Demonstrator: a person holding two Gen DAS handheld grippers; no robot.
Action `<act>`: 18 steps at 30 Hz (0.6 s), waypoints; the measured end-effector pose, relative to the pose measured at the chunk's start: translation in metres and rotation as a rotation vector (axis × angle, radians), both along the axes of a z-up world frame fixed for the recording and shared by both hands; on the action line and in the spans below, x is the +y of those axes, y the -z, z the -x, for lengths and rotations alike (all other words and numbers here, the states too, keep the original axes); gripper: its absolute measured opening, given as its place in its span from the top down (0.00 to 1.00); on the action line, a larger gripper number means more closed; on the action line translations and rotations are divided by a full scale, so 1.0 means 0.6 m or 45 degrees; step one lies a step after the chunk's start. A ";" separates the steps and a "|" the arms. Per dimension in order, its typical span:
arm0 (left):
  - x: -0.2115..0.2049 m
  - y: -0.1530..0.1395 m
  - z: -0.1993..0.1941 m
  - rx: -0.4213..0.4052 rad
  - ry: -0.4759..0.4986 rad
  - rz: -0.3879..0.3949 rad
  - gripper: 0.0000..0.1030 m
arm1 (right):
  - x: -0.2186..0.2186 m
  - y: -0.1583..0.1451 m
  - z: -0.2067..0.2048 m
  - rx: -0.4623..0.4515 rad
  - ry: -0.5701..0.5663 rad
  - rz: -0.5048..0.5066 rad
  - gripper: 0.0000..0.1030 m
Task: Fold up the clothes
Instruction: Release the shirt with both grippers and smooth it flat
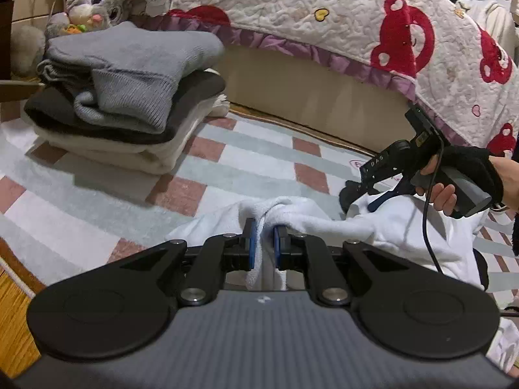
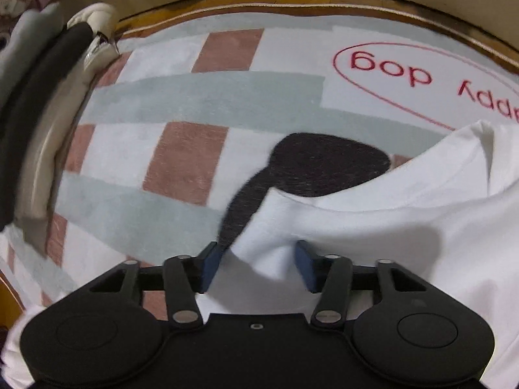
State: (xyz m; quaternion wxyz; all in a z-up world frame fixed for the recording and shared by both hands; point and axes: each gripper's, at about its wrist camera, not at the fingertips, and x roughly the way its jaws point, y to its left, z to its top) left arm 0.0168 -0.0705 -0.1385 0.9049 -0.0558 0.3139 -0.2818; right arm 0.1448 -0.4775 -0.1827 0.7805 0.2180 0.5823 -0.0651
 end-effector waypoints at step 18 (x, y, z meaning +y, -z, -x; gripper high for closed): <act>-0.021 -0.017 0.005 -0.144 0.081 -0.146 0.90 | -0.031 -0.140 0.086 -0.594 0.046 0.215 0.94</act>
